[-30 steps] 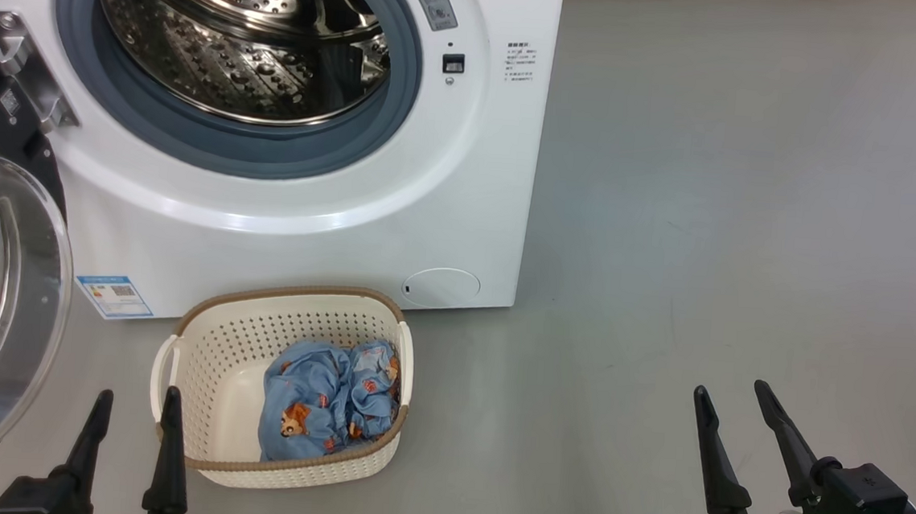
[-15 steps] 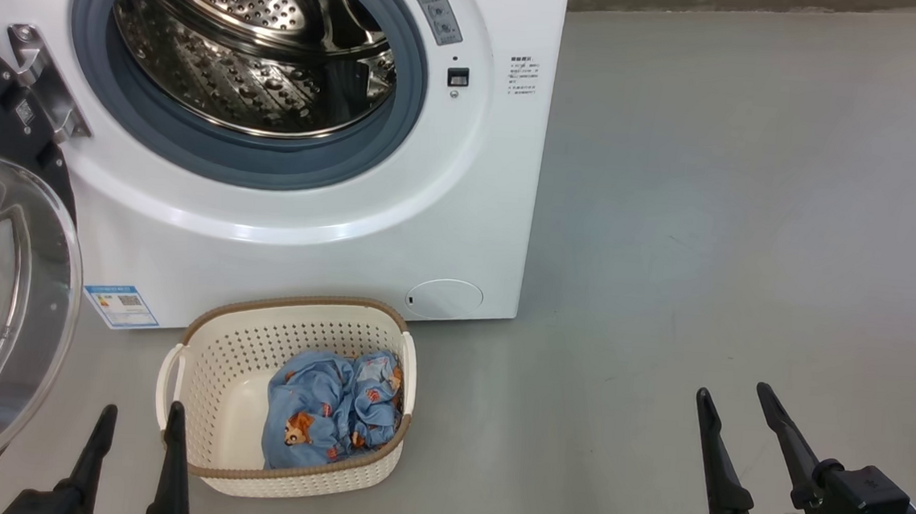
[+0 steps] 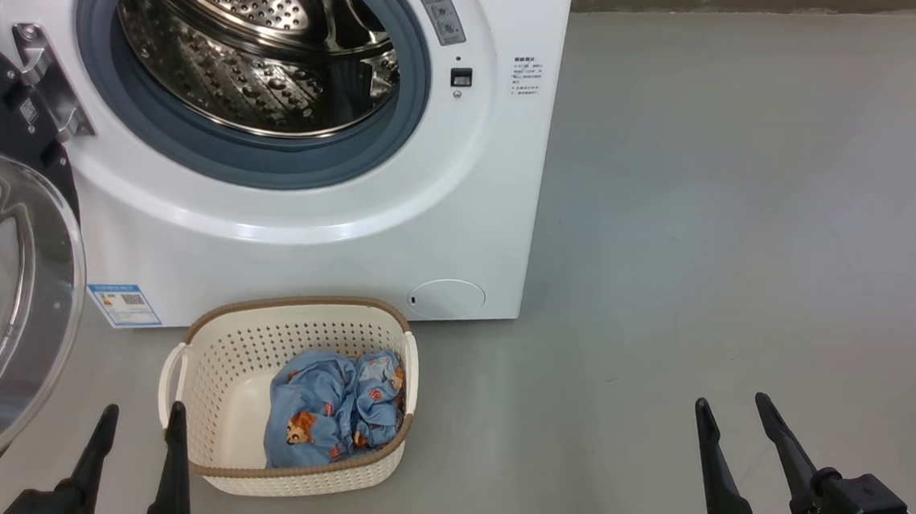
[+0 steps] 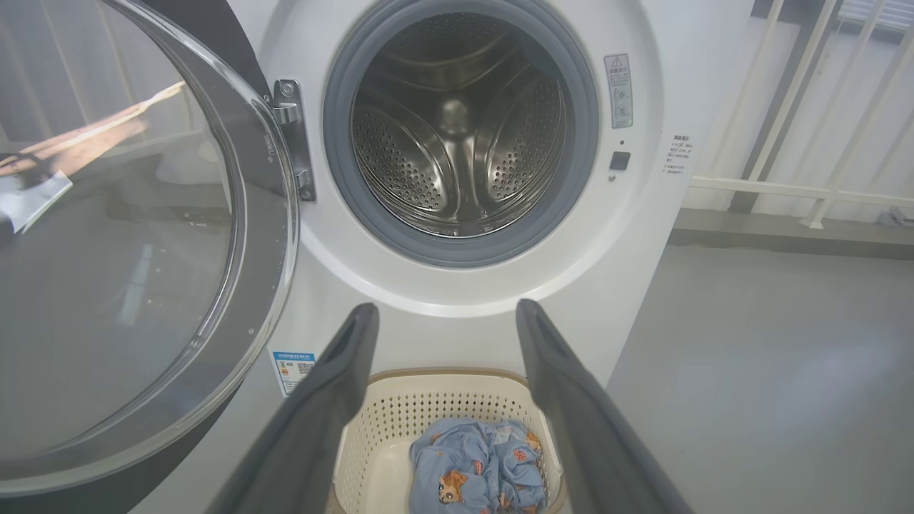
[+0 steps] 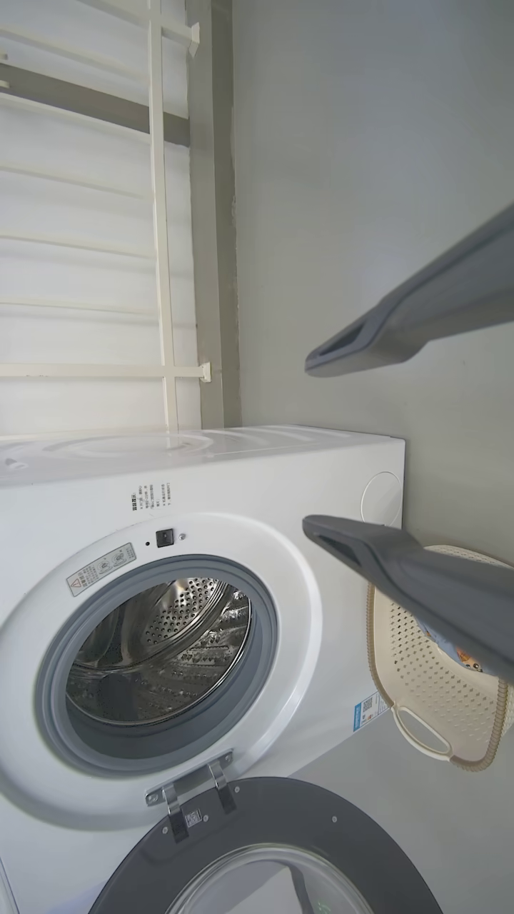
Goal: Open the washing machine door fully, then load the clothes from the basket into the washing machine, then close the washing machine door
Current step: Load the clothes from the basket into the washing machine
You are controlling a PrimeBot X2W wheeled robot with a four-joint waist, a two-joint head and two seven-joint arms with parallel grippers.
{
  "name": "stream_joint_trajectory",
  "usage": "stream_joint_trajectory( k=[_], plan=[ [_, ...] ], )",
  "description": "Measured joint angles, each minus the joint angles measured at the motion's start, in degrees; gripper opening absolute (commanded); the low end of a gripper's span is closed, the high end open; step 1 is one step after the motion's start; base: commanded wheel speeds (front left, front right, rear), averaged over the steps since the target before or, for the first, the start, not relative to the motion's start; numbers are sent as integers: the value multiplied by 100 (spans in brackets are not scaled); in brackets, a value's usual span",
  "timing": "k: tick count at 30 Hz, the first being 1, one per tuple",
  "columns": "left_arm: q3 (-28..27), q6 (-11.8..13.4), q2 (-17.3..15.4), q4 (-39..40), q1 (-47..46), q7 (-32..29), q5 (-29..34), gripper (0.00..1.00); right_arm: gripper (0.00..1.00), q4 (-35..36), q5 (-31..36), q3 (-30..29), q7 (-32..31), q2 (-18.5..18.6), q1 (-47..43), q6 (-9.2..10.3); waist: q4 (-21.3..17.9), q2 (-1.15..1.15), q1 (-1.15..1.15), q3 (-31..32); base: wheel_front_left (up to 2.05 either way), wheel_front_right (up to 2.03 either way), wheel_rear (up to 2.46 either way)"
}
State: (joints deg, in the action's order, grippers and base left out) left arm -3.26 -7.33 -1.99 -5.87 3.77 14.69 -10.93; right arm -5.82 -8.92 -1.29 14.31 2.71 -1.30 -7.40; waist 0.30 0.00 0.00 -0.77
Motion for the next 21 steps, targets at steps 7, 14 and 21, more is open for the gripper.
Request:
stream_joint_trajectory(
  k=[7, 14, 21],
  plan=[
    [-12, 0, 0, -2, -5, 0, 32, 100, 100, -4, 0, 14, 0, 0, 0, 0, -3, 0, 0, -53, 0, 0, 0],
    [-49, 0, -2, -43, -13, 0, 58, 100, 100, -16, 0, 26, 0, -1, 1, 0, -32, 0, 0, -113, 51, -51, 0],
    [-114, 0, -5, -44, -30, 0, 58, 100, 100, -27, -1, 33, 0, -1, 1, 0, -44, 0, 0, -170, 146, -146, 0]
  ],
)
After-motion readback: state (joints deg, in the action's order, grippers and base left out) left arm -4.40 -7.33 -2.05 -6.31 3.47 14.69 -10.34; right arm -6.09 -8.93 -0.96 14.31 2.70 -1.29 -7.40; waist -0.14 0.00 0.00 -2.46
